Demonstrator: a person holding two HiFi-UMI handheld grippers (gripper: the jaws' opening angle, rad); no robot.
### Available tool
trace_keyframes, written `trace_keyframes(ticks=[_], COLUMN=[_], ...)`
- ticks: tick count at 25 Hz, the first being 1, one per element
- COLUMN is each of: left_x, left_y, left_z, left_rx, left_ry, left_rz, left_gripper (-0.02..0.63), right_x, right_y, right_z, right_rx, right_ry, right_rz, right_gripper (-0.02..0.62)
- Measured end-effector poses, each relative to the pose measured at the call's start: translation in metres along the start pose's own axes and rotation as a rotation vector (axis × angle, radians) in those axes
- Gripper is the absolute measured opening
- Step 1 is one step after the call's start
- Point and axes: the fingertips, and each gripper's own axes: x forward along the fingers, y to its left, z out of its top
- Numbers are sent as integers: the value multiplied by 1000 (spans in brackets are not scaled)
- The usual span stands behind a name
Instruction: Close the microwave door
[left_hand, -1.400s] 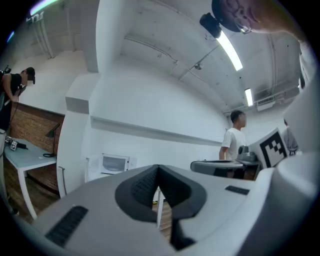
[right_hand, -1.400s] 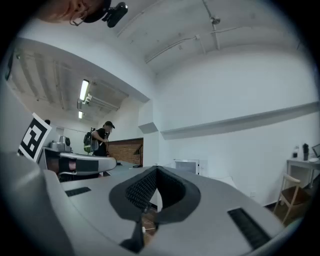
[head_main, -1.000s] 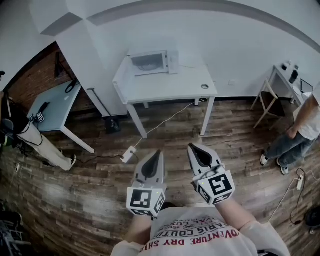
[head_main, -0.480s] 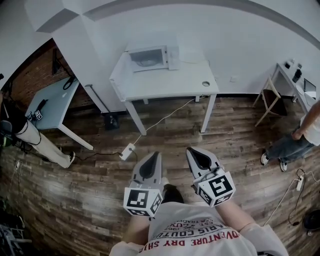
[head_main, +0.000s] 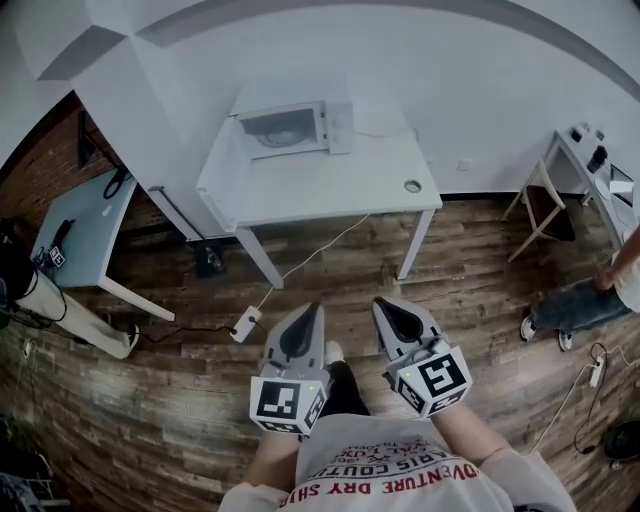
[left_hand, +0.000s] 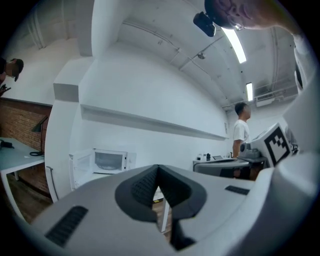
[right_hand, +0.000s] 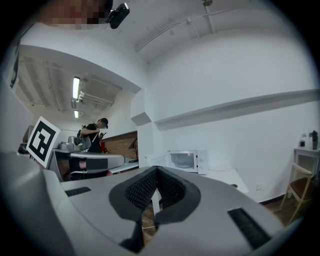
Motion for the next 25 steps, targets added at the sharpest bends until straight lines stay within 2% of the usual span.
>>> trace_keyframes(ticks=[4, 9, 11, 17, 25], left_x=[67, 159, 192, 261, 311], left_y=[56, 129, 156, 215, 259], left_z=[10, 16, 21, 21, 2], left_rx=[-6, -144, -171, -146, -158], left_ry=[9, 23, 20, 39, 75], left_rz=[12, -6, -6, 11, 60], left_gripper=[-5, -6, -6, -6, -6], right_x=[72, 169, 206, 295, 359], right_y=[-42, -84, -101, -140, -181], right_z=[9, 20, 27, 38, 35], right_rx=[26, 52, 47, 42, 0], right_ry=[16, 50, 52, 53, 70], right_rz=[-28, -14, -19, -27, -45], right_gripper=[8, 8, 8, 8, 8])
